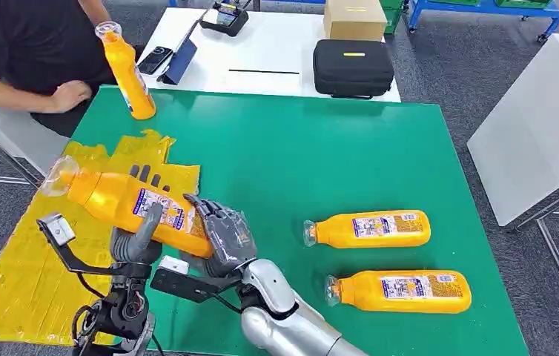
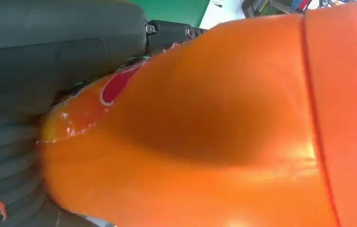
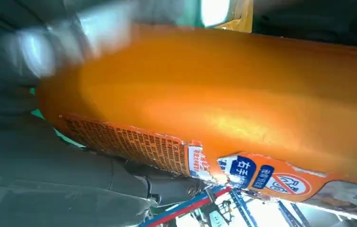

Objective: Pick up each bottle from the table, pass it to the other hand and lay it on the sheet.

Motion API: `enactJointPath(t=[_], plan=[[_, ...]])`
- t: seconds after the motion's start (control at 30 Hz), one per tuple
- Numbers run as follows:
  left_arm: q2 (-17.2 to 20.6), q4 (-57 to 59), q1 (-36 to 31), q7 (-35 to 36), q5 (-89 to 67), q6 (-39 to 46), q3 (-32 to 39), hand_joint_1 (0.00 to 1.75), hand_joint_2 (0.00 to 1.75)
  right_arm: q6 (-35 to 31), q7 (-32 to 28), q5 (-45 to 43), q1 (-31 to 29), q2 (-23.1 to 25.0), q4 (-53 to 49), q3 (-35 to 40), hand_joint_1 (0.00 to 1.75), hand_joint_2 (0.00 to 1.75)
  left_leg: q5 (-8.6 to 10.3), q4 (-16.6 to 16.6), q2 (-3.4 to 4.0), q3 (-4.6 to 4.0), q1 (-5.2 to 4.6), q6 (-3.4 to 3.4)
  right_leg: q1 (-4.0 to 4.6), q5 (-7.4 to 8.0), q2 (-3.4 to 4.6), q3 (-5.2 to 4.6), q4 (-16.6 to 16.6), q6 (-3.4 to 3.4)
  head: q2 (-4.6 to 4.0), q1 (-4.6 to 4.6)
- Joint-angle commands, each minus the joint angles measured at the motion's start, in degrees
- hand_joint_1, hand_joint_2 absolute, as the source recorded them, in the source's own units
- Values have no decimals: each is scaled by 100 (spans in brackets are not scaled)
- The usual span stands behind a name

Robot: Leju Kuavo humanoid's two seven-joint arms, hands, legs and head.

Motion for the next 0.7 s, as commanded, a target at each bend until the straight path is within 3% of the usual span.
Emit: enactJointPath(t=[0.03, 0.13, 0.2, 0.43, 0.7], plan=[[-14, 330, -268, 85, 56, -3, -2, 0, 175, 168, 23, 162, 7, 114, 638, 1048, 175, 175, -13, -8, -4, 38, 0, -11, 1, -17, -16, 38, -4, -9, 0, -2], [-6, 193, -177, 3, -31, 14, 75, 0, 175, 282, 34, 199, 84, 102, 603, 1180, 175, 175, -5, -7, -4, 20, 2, -7, 3, -8, -11, 19, -5, -6, 0, -2], [-32, 74, -114, -54, -85, 12, 136, 175, 175, 315, 96, 184, 113, 84, 561, 1209, 175, 175, -13, -8, -2, 38, 2, -12, 4, -16, -14, 35, -5, -10, 0, -2], [-49, -347, 189, -63, -147, 47, 285, 175, 175, 465, 166, 122, 263, -150, 54, 1025, 175, 175, -11, -3, -10, 25, 5, -8, 6, -15, -24, 26, -6, -6, 0, -2], [-79, -338, 241, -67, -171, 67, 318, 175, 175, 452, 28, 85, 98, -292, 254, 944, 175, 175, -7, -5, -16, 27, 2, -8, 3, -14, -30, 28, -6, -7, 0, -2]])
